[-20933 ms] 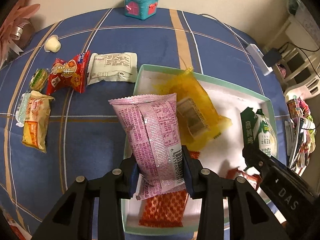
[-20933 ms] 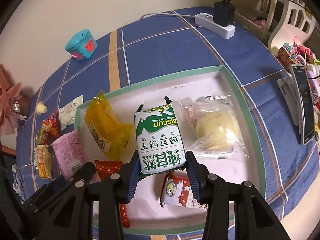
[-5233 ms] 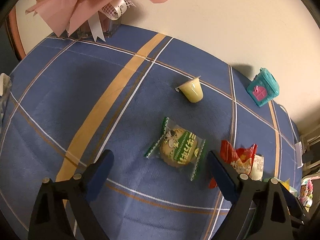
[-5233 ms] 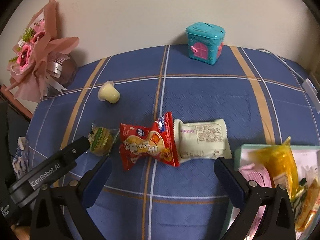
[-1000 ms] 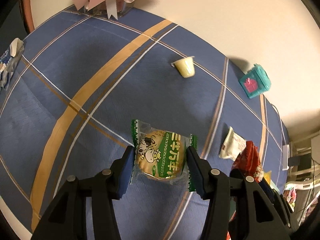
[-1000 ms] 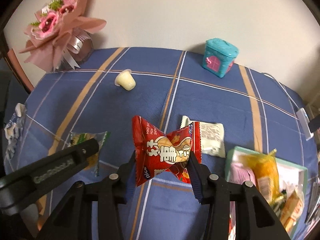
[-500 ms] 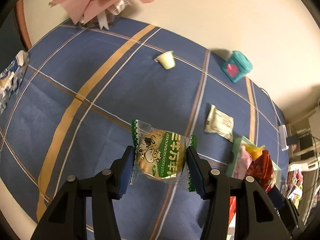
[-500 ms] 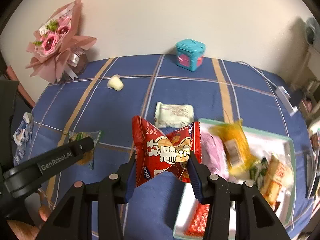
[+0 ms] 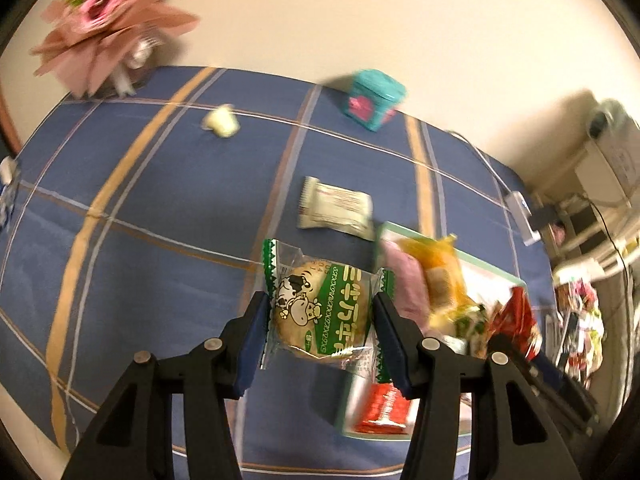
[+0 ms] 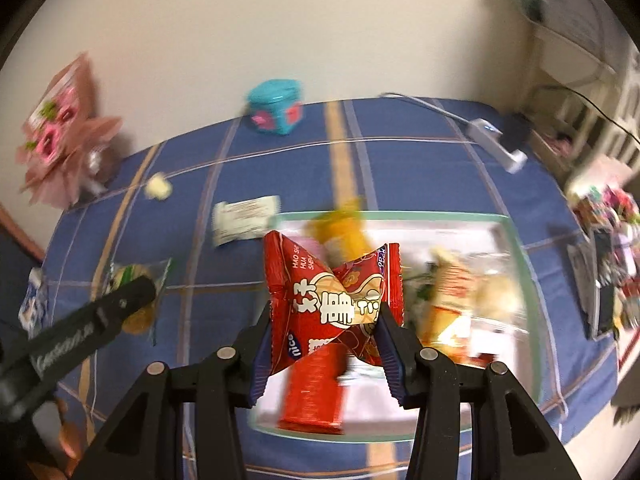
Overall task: Organize snacks
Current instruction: 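Carry the green cookie and red candy pack over the white tray, then lower both packs into the tray and open both grippers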
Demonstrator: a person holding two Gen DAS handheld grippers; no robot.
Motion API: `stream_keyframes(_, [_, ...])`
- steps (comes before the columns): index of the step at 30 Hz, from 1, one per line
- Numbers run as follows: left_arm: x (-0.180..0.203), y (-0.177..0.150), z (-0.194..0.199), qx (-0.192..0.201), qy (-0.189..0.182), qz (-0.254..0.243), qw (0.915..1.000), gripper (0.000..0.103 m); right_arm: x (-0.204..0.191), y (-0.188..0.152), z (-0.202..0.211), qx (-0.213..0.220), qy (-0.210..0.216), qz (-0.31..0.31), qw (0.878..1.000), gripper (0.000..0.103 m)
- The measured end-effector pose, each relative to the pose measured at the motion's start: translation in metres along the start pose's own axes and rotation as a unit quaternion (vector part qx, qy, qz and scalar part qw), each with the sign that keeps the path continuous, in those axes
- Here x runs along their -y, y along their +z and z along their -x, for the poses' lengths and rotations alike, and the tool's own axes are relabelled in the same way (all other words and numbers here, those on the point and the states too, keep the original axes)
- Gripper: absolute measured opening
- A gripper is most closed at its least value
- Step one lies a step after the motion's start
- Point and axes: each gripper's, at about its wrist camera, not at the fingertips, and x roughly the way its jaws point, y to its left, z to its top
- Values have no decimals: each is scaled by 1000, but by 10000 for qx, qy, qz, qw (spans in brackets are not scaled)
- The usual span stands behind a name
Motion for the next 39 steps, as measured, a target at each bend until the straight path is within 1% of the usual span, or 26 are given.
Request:
stream_keyframes(3, [25, -6, -5, -119, -182, -220, 9995, 55, 37, 4, 3, 8, -165, -380, 9991, 50])
stream_keyframes(7, [55, -15, -12, -255, -279, -541, 9978, 55, 82, 6, 4, -15, -383, -899, 9952, 50])
stream_keyframes(12, [86, -28, -20, -461, -438, -858, 9943, 55, 119, 3, 7, -51, -499, -1301, 9902, 50])
stream_keyframes(14, [92, -32, -24, -526, -432, -938, 9933, 55, 129, 3, 6, -101, -491, -1416, 9887, 51])
stream_keyframes(19, [97, -39, -35, -711, -353, -1050, 9913, 55, 138, -2, -4, -317, -480, -1546, 9863, 51])
stream_keyframes(26, [92, -44, -53, -957, -212, -996, 9902, 55, 142, -13, -27, -700, -438, -1653, 9828, 52])
stream_keyframes(32, [90, -46, -61, -1065, -148, -930, 9899, 55, 146, -17, -39, -888, -426, -1742, 9798, 52])
stream_keyframes(39, [88, -49, -70, -1171, -79, -911, 9889, 55, 148, -18, -41, -947, -442, -1794, 9782, 54])
